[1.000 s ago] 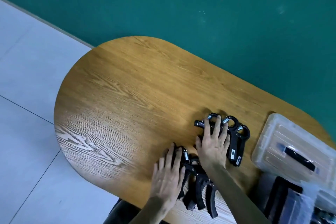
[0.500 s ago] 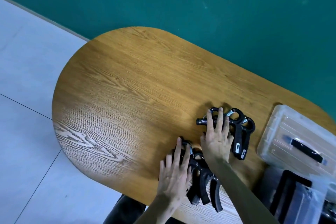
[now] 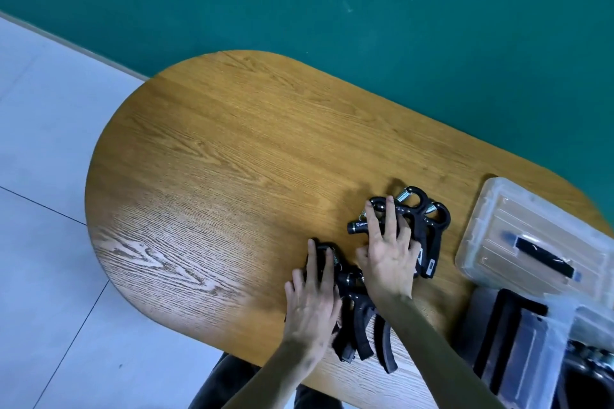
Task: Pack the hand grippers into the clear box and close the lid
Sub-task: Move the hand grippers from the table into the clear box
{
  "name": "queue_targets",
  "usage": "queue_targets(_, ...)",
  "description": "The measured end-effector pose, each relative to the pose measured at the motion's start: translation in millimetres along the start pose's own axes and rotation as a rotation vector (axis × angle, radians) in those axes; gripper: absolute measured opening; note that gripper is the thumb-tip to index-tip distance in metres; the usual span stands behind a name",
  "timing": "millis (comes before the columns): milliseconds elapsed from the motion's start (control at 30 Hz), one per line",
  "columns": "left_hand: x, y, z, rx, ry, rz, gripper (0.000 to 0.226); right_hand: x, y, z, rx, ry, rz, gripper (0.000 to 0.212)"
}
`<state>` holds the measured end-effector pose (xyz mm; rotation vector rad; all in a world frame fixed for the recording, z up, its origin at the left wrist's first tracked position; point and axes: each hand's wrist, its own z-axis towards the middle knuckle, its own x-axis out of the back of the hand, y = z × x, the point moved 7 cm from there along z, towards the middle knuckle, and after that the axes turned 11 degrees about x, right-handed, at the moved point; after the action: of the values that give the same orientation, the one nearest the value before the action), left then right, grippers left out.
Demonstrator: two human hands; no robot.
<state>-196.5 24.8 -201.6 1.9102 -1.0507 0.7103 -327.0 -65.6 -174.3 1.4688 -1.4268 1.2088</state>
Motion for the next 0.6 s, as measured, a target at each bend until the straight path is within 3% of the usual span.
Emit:
queue_targets(233,19,11,1,0.107,0.073,-0.161,0.074,13,4,-22,-0.033,0.008,-0.011,0.091)
queue_targets(600,69,83,-16,0.106,0.165,-0.022,0.077,90,34,-76,-0.042,0.148,0.056,0.088)
